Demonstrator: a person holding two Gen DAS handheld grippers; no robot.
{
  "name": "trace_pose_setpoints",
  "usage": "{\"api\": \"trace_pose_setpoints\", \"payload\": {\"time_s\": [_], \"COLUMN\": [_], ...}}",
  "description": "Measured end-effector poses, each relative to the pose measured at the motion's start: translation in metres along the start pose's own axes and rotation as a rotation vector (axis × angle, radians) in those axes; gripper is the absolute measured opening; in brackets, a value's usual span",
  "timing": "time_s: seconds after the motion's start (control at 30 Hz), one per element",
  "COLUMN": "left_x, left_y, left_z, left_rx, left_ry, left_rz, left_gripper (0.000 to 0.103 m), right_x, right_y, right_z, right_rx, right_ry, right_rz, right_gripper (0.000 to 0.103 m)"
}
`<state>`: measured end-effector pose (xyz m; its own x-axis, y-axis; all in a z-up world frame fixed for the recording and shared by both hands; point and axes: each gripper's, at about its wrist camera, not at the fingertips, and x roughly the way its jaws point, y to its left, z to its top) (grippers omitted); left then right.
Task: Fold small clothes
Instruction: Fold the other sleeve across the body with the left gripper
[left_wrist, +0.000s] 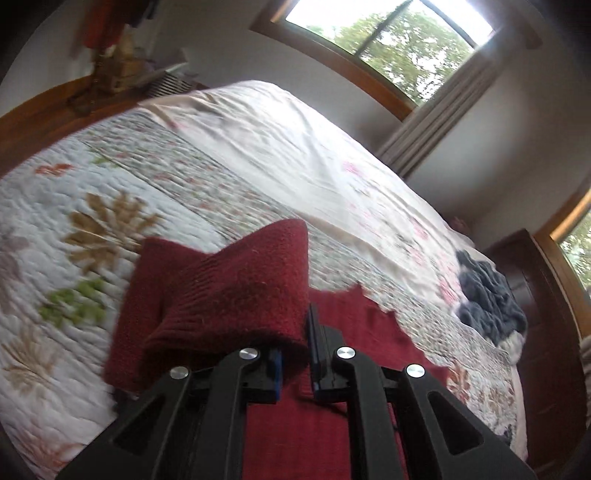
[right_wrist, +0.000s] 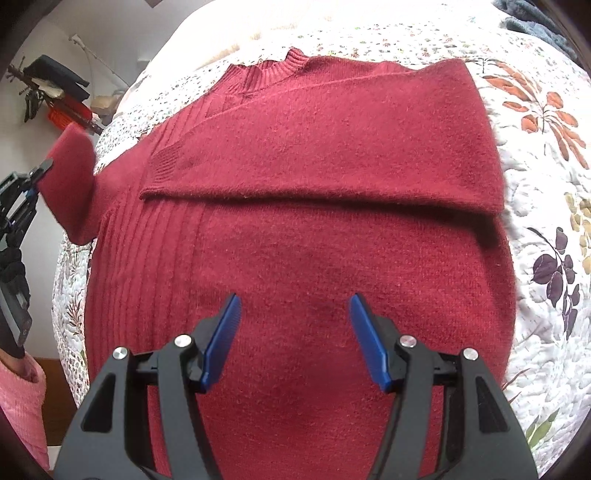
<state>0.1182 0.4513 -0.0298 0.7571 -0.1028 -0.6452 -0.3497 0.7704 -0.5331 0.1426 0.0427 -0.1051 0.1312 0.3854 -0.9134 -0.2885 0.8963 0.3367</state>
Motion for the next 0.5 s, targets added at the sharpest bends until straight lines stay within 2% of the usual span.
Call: {"api": "trace_pose_setpoints", "payload": {"time_s": [0.07,0.17,0.5], "left_x": [0.011,0.032,0.084], "left_y": [-0.009,-0.017,0.018], "left_z": [-0.012,-0.030,-0.083], "left_rx": [-0.004,0.002,-0.088], "left_ry": [0.023,0.057,0.227], "left_rz": [-0.019,-0.006,0.042], "left_gripper": [0.010,0.011,0.012], "right_x": [0.001,0.003,0.013], "right_y": [0.000,-0.001,-0.003], "right_z": [0.000,-0.002,-0.007], "right_rx": [-0.003,0.000,0.006], "right_ry": [0.000,0.005,0.028], "right_rz": [0.001,0.005,0.004], "right_gripper": [0.061,0.061,0.061]}}
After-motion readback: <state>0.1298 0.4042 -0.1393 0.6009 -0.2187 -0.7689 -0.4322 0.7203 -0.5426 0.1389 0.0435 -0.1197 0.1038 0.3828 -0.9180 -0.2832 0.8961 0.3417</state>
